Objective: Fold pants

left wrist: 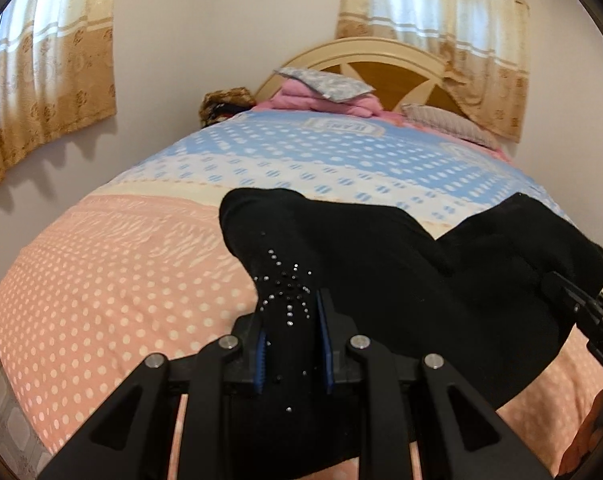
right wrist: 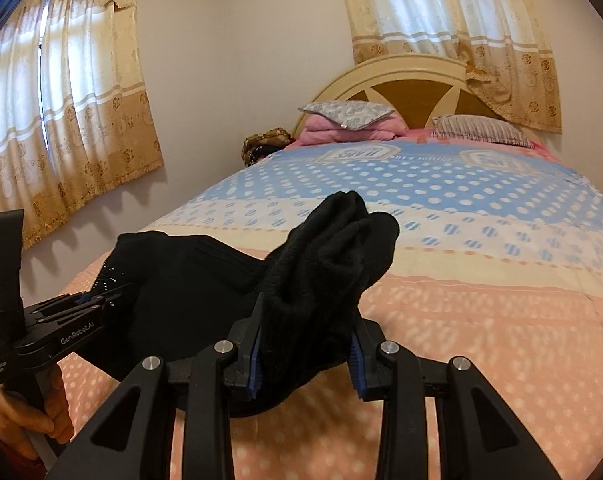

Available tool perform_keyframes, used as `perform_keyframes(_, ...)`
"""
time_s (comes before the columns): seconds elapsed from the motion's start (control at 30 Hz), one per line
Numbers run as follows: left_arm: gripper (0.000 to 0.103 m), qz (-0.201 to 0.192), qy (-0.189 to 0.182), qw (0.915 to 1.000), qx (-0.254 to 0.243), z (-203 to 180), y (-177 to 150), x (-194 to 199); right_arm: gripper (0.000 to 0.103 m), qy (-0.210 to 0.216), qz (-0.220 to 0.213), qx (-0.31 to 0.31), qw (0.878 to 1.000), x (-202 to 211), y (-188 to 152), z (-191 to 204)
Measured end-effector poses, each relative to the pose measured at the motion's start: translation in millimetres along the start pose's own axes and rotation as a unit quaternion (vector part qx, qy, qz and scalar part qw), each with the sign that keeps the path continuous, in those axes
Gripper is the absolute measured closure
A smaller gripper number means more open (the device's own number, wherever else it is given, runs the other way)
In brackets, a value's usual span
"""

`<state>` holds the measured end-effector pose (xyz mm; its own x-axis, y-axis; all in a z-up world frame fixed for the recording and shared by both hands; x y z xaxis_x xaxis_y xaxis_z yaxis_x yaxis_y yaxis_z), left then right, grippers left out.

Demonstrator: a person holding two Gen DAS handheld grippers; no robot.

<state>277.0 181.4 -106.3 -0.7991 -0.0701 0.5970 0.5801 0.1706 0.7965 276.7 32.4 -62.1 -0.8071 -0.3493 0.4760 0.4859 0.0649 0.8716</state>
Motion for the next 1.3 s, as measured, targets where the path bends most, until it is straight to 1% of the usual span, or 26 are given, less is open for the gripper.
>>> perform_keyframes(0.07, 0.082, 0.005, 0.009, 0.9999, 0.002, 9.0, 0.1, -12.5, 0.068, 0.002, 0.01, -0.001, 1.0, -19.4, -3.4, 3.4)
perform_keyframes(0.17, 0.084, 0.008, 0.027, 0.9996, -0.008, 12.1, -1.0, -30.4, 0.068, 0.003, 0.027, -0.001, 1.0, -40.9, -12.9, 3.8)
perform_keyframes(0.2, 0.085, 0.011, 0.03, 0.9995, -0.008, 15.8, -7.6, -25.4, 0.068, 0.002, 0.032, -0.002, 0.999, -47.7, -14.8, 2.8)
perform_keyframes(0.23, 0.086, 0.019, 0.032, 0.9993, -0.006, 18.7, -10.4, -34.5, 0.068, 0.001, 0.036, -0.003, 0.999, -52.4, -18.9, 1.8)
perform_keyframes(0.37, 0.086, 0.045, 0.049, 0.9978, -0.005, 29.1, -26.6, -50.0, 0.068, -0.008, 0.057, -0.012, 0.998, -75.6, -33.1, -8.0)
perform_keyframes(0.47, 0.086, 0.067, 0.049, 0.9966, 0.004, 34.1, -38.3, -57.5, 0.068, -0.002, 0.073, -0.036, 0.997, -83.0, -40.1, -18.1)
perform_keyframes(0.53, 0.085, 0.068, 0.053, 0.9963, -0.003, 33.2, -42.7, -57.5, 0.068, 0.002, 0.084, -0.046, 0.995, -86.5, -42.9, -23.2)
perform_keyframes(0.6, 0.082, 0.069, 0.058, 0.9959, -0.009, 32.6, -43.6, -54.0, 0.067, 0.003, 0.098, -0.043, 0.994, -90.2, -47.0, -23.9)
perform_keyframes(0.67, 0.075, 0.076, 0.062, 0.9952, -0.01, 34.2, -44.1, -56.0, 0.063, 0.007, 0.11, -0.049, 0.993, -93.5, -50.9, -25.9)
perform_keyframes(0.7, 0.073, 0.081, 0.066, 0.9944, -0.012, 35.8, -44.9, -57.2, 0.058, 0.008, 0.125, -0.056, 0.991, -96.8, -55.2, -27.9)
perform_keyframes(0.73, 0.067, 0.084, 0.069, 0.9939, -0.014, 37.8, -45.0, -58.4, 0.054, 0.01, 0.143, -0.066, 0.988, -100.4, -61.4, -31.1)
perform_keyframes(0.77, 0.058, 0.085, 0.076, 0.9933, -0.018, 40.0, -45.2, -57.2, 0.049, 0.011, 0.156, -0.073, 0.985, -102.4, -65.6, -33.3)
perform_keyframes(0.8, 0.053, 0.085, 0.084, 0.9927, -0.022, 43.2, -44.8, -55.4, 0.048, 0.018, 0.17, -0.087, 0.981, -104.2, -71.6, -36.9)
perform_keyframes(0.83, 0.042, 0.085, 0.09, 0.992, -0.024, 46.3, -44.7, -53.5, 0.048, 0.028, 0.175, -0.103, 0.979, -103.5, -73.7, -39.4)
perform_keyframes(0.87, 0.036, 0.087, 0.096, 0.9913, -0.021, 52.2, -44.6, -48.6, 0.048, 0.04, 0.173, -0.119, 0.977, -99.8, -74.4, -42.5)
perform_keyframes(0.93, 0.033, 0.086, 0.094, 0.9918, -0.011, 60.5, -44.4, -42.7, 0.046, 0.048, 0.163, -0.141, 0.975, -87.2, -73.4, -49.7)
perform_keyframes(0.97, 0.028, 0.084, 0.093, 0.9921, -0.006, 65.2, -44.3, -38.8, 0.045, 0.041, 0.151, -0.146, 0.977, -77.2, -72.4, -55.3)
perform_keyframes(1.03, 0.023, 0.079, 0.104, 0.9914, 0.004, 75.1, -45.0, -30.0, 0.043, 0.033, 0.133, -0.156, 0.978, -63.2, -71.8, -63.2)
perform_keyframes(1.07, 0.023, 0.073, 0.11, 0.9911, 0.011, 80.0, -45.8, -24.7, 0.043, 0.028, 0.122, -0.162, 0.979, -56.0, -70.0, -67.6)
perform_keyframes(1.13, 0.023, 0.068, 0.116, 0.9908, 0.02, 83.6, -47.8, -14.9, 0.043, 0.005, 0.084, -0.169, 0.982, -38.6, -61.7, -74.6)
perform_keyframes(1.17, 0.023, 0.065, 0.119, 0.9906, 0.019, 82.6, -47.6, -12.2, 0.046, -0.019, 0.058, -0.16, 0.985, -27.5, -54.4, -76.8)
perform_keyframes(1.2, 0.023, 0.061, 0.122, 0.9906, 0.016, 79.8, -45.4, -10.4, 0.063, -0.035, 0.044, -0.144, 0.988, -20.9, -47.7, -75.5)
perform_keyframes(1.27, 0.023, 0.042, 0.125, 0.9913, 0.01, 71.6, -39.7, -1.9, 0.088, -0.046, 0.033, -0.101, 0.993, -14.0, -35.9, -63.2)
perform_keyframes(1.3, 0.023, 0.034, 0.116, 0.9926, 0.007, 63.8, -35.5, 0.5, 0.088, -0.048, 0.029, -0.07, 0.996, -12.6, -29.4, -51.1)
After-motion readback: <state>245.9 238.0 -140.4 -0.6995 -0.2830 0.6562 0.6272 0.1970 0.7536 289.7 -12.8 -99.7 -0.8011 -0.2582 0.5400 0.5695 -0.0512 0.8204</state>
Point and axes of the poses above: each gripper's, at about its wrist camera, not at the fingertips, and x roughly against the way its jaws point, z to its left, y to its top, the point moved 9 cm from there along -x, roughly the way its jaws point, and after that the axes turned 2 degrees about x, right-handed, at the moved point
